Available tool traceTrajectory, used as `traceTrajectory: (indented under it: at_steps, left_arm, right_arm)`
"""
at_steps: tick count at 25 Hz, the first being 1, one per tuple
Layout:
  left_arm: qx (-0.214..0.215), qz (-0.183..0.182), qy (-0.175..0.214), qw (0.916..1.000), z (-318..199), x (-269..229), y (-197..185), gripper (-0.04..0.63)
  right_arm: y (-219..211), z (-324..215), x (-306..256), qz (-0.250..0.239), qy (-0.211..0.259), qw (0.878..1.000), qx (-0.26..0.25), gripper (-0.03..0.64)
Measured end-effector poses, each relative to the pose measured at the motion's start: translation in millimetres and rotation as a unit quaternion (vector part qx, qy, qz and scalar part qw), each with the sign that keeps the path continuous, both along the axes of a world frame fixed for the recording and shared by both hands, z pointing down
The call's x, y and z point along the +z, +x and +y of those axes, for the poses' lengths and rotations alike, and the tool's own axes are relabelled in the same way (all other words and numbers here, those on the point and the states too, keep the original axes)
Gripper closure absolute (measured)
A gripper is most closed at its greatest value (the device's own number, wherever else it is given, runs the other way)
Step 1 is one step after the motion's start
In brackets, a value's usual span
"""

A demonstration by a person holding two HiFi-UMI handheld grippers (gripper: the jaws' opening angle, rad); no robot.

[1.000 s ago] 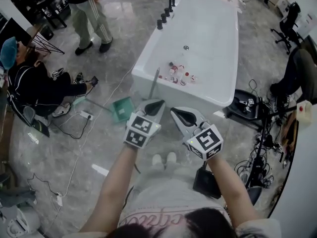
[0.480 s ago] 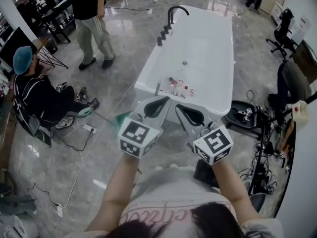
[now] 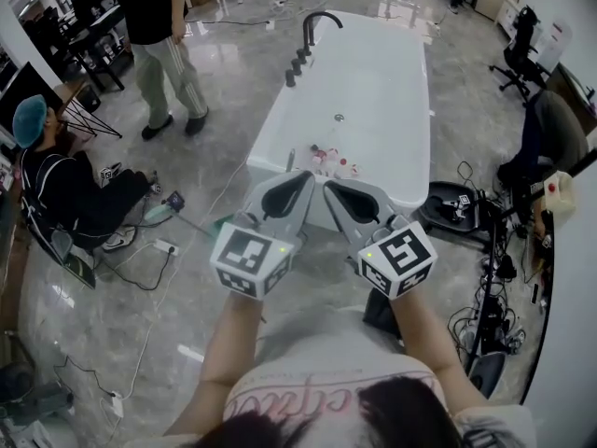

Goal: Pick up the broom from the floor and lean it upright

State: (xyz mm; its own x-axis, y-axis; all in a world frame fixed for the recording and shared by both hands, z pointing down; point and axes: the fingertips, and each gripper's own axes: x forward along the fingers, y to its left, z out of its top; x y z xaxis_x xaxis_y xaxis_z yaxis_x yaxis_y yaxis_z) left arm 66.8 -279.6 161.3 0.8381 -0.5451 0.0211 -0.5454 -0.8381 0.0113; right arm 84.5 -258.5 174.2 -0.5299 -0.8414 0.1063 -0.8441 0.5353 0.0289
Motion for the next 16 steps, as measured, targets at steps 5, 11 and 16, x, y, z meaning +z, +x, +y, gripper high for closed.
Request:
traceTrajectory:
  at_steps: [5,11,16]
  left_arm:
    - [-0.004,0.013,-0.006,0.9999,4.2,-1.7,-3.2,0.595]
    - [0.001,0.018,-0.01,0.9998,8.3,0.5,-4.6,0.595]
    - [0.006,0.017,-0.011,0.9998,8.9,-0.5,-8.1,0.595]
  right_arm:
    - [-1.0,3.0,-2.2,0.0,0.001,1.0,0.004,0.617]
    - [-3.0,5.0,0.5,-0.006,-0.011,1.0,0.004,0.617]
    - [-6.4,6.2,0.5,-0.004,-0.016,1.0,0.004,0.617]
